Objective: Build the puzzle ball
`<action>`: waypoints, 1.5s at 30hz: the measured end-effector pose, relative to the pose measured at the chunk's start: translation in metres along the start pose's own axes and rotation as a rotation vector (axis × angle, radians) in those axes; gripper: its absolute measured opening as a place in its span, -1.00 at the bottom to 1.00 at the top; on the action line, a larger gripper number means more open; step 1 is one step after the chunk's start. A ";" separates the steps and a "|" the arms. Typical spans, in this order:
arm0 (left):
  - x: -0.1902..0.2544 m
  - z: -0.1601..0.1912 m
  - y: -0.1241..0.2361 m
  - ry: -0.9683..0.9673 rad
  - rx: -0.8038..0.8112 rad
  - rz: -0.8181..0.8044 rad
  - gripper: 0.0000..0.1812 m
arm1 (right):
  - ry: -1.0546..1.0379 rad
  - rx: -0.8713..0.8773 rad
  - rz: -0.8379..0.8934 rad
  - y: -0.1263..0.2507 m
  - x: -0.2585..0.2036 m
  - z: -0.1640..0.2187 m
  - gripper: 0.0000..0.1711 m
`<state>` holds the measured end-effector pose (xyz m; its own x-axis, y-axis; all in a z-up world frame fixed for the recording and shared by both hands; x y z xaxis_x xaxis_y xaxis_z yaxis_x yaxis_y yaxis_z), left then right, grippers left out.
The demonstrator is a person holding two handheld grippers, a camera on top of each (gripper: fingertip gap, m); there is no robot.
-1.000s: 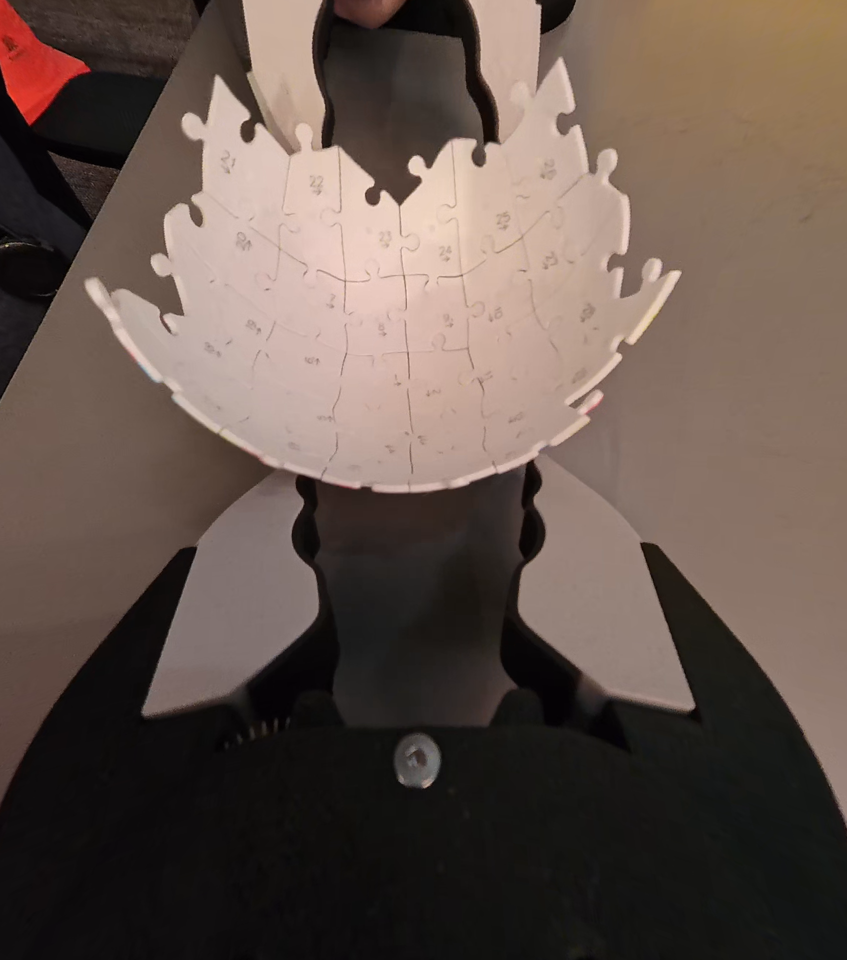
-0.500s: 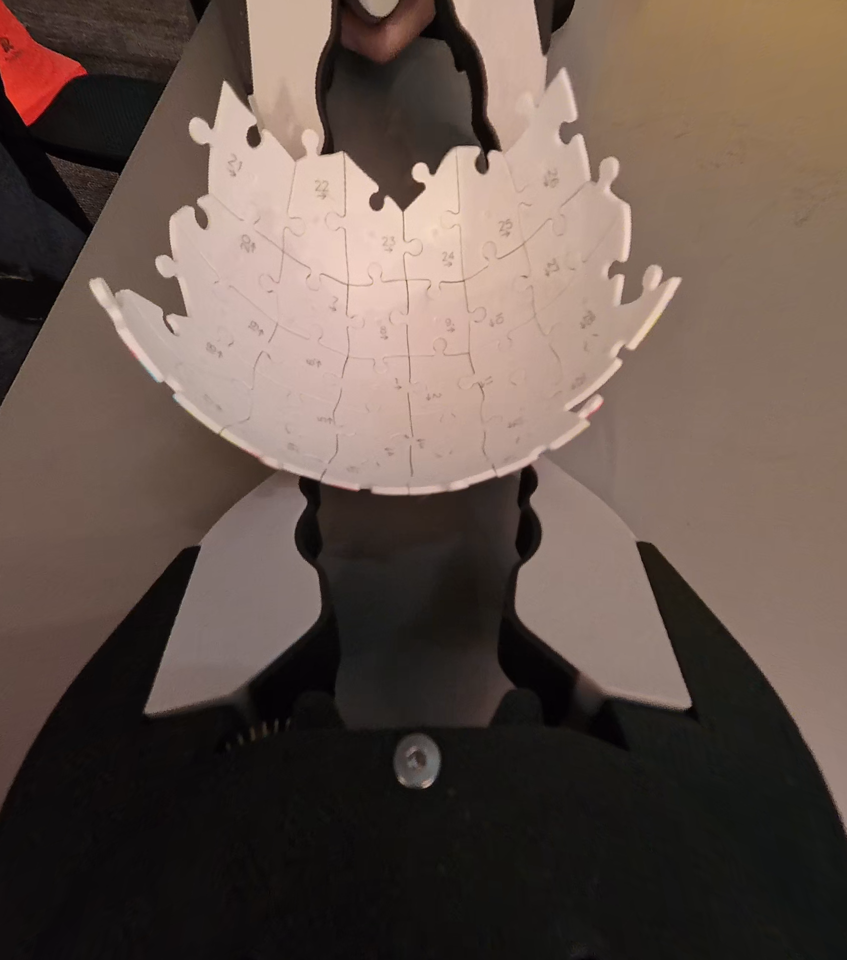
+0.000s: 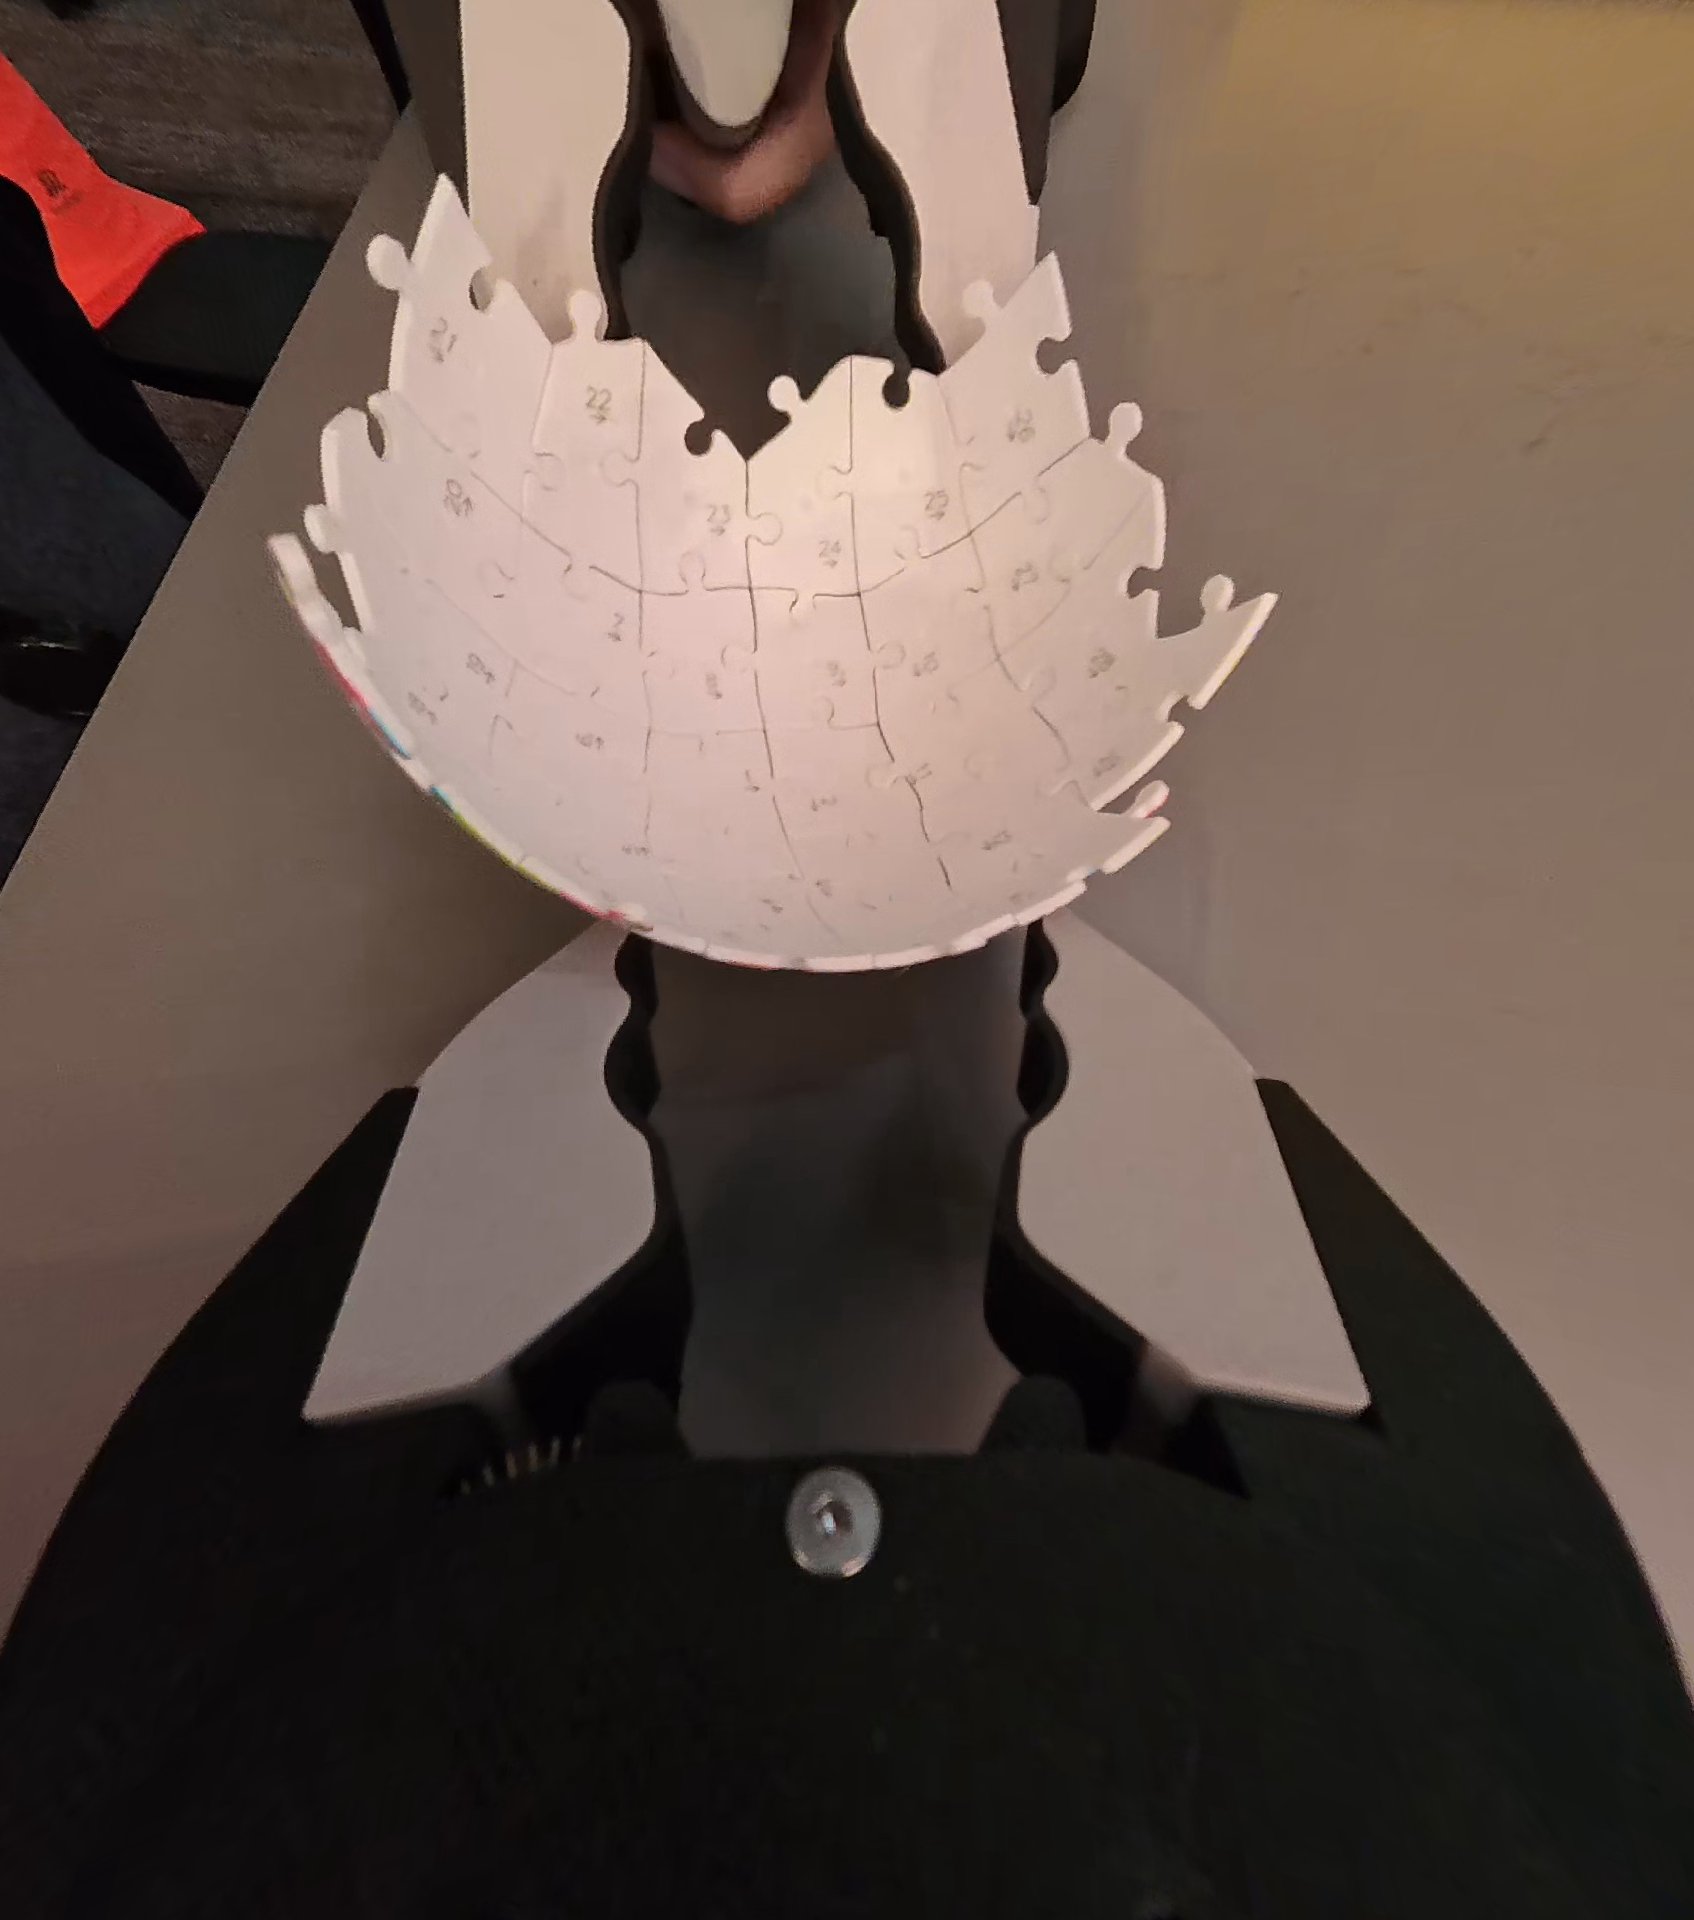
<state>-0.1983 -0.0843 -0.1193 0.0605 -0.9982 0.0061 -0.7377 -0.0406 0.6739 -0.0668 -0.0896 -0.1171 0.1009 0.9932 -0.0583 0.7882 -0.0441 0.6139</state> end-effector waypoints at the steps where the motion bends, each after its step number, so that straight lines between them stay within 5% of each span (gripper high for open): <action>1: 0.000 -0.001 -0.001 -0.004 -0.003 0.006 -0.19 | 0.001 -0.002 -0.004 0.001 0.000 0.000 -0.20; 45: -0.115 -0.072 -0.078 -0.229 -0.096 0.126 -0.23 | -0.074 -0.002 0.179 0.067 0.103 0.050 -0.19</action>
<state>-0.0992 0.0372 -0.1189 -0.1888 -0.9798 -0.0654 -0.6624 0.0779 0.7451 0.0266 0.0039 -0.1215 0.2837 0.9589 -0.0059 0.7522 -0.2187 0.6215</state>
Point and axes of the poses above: each gripper's, where its closed fingertips meet, y back along the fingers, z out of its underside, x = y × z across the jaws, the point moved 4 cm from there along y, back along the fingers, and after that the axes turned 5 degrees about -z, right-handed, at the moved point
